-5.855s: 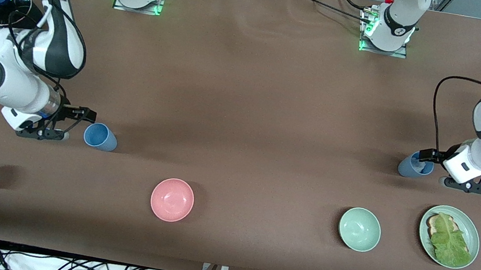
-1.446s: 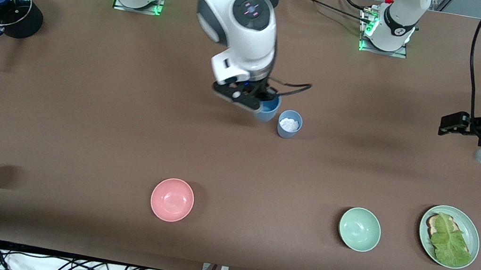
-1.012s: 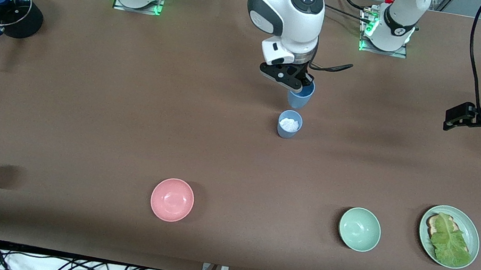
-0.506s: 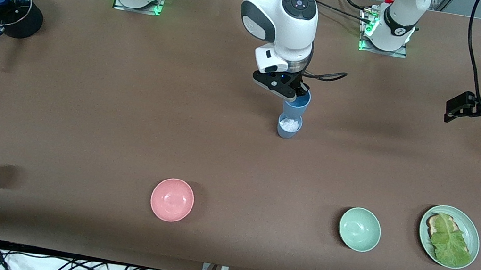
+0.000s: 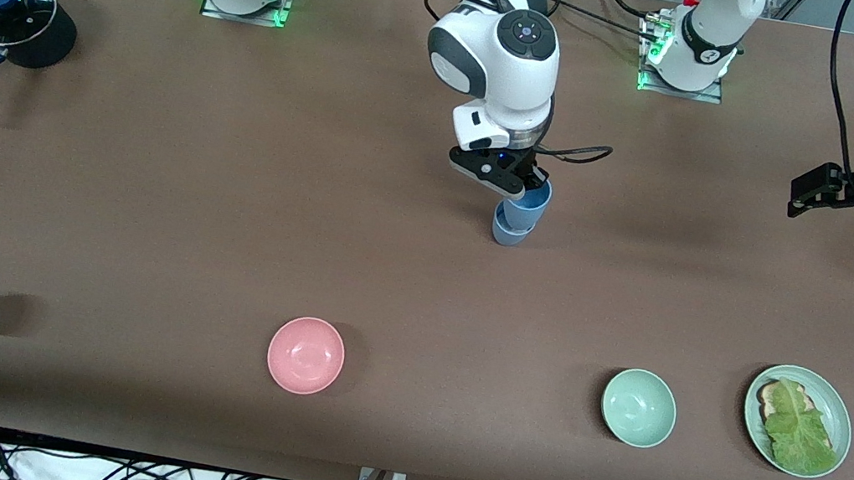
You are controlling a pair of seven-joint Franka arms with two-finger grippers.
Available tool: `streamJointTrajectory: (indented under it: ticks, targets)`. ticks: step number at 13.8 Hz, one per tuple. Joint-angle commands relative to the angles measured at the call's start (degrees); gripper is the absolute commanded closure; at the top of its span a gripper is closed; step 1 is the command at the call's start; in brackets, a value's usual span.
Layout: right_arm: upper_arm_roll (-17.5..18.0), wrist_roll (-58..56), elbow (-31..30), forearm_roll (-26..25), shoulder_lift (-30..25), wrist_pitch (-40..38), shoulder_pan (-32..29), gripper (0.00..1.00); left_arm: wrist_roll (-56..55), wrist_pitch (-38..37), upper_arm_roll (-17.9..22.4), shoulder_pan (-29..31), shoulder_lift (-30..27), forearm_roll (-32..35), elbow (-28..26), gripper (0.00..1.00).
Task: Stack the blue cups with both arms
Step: 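Lower the held cup into the placed cup and open the right gripper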
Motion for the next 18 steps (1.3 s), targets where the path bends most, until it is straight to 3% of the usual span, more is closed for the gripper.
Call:
streamJointTrajectory:
  ticks: [1,7,10,13,14,15,18]
  targets:
    - [-0.29,-1.25,2.66,-0.77,1.17,-0.89,0.15,1.00,1.24,0.29,0.52,-0.30,-0.53,-1.43,-0.27,0.00]
    - [-0.65,-1.69,2.40,-1.29,1.87,-2.56,0.33,1.00,1.33,-0.15,0.52,-0.39,-0.53,-1.43,-0.27,0.00]
    - [-0.65,-1.78,2.57,-1.03,1.61,-3.88,0.24,0.71,1.24,-0.41,0.52,-0.48,-0.44,-1.43,-0.27,0.00]
    - [-1.00,-1.87,2.66,-1.12,1.17,-3.97,0.06,0.21,1.24,-0.50,0.52,-0.39,-0.53,-1.43,-0.27,0.00]
    - [-1.09,-1.95,2.66,-1.21,0.82,-4.06,-0.46,0.09,1.24,-0.50,0.52,-0.39,-0.44,-1.43,-0.27,0.00]
    - [-1.17,-3.26,2.66,-1.21,0.12,-5.02,-1.42,0.01,1.24,-0.50,0.52,-0.39,-0.53,-1.43,-0.27,0.00]
    - [-0.83,-19.39,2.66,-0.42,-3.04,-12.56,-8.00,0.00,1.24,-0.59,0.52,-0.39,-0.53,-1.43,-0.27,0.00]
